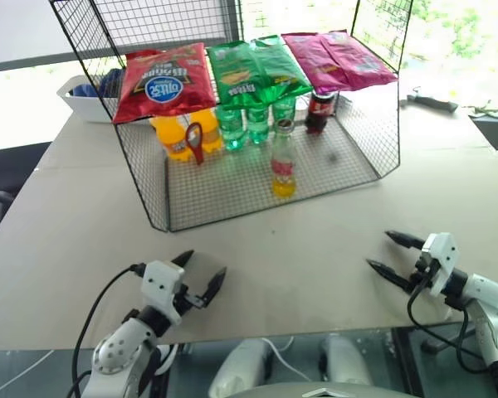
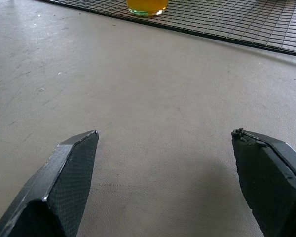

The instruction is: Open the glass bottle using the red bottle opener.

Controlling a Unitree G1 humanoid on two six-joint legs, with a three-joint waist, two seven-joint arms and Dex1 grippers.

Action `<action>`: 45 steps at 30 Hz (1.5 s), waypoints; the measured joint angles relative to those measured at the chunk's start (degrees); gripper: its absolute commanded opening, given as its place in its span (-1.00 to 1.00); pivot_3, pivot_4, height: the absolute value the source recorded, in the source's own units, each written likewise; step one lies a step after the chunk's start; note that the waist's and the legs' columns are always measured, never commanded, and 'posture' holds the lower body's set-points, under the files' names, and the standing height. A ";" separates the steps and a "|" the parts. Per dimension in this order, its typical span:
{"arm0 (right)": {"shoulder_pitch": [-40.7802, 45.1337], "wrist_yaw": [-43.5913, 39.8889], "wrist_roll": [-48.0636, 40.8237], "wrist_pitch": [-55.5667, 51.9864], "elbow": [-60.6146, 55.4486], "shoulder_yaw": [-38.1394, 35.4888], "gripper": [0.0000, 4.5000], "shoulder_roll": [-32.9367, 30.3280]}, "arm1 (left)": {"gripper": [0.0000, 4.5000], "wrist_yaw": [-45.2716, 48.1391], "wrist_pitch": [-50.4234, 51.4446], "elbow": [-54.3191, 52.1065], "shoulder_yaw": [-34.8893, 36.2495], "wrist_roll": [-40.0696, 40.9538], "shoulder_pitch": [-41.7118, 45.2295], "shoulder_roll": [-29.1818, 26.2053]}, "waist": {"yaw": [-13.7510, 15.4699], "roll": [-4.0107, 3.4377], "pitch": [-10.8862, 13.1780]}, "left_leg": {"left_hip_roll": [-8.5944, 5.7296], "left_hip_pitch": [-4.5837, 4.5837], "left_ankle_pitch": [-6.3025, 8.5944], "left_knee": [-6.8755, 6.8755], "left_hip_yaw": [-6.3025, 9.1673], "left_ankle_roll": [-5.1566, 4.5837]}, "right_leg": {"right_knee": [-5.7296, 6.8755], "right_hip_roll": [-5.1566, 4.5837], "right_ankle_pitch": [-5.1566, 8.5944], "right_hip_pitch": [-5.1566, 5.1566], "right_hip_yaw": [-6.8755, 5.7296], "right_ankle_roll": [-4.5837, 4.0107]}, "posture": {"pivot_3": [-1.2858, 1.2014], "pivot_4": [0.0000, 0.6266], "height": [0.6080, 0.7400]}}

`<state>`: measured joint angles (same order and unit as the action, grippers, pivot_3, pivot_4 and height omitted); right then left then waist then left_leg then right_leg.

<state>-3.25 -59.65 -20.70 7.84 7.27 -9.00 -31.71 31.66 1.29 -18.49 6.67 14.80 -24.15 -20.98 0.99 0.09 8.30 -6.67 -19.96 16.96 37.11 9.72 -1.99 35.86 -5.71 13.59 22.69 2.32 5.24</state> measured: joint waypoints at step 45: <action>4.24 7.14 -3.76 -9.09 -22.69 9.44 0.94 7.13 | 1.00 -6.61 1.84 -1.82 2.03 2.61 15.69 1.67 | -0.04 0.19 0.17 | 0.04 -0.04 -0.14 0.03 0.07 0.25 | 0.02 0.09 -0.01 0.12 -0.04 0.00 | 0.03 -0.52 1.00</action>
<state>0.99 -52.51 -24.46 -1.24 -15.42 0.45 -24.58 25.04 3.13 -20.31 8.70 17.41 -8.47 -19.30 0.95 0.28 8.47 -6.63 -20.01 16.83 37.14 9.79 -1.73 35.88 -5.62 13.57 22.80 2.28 5.24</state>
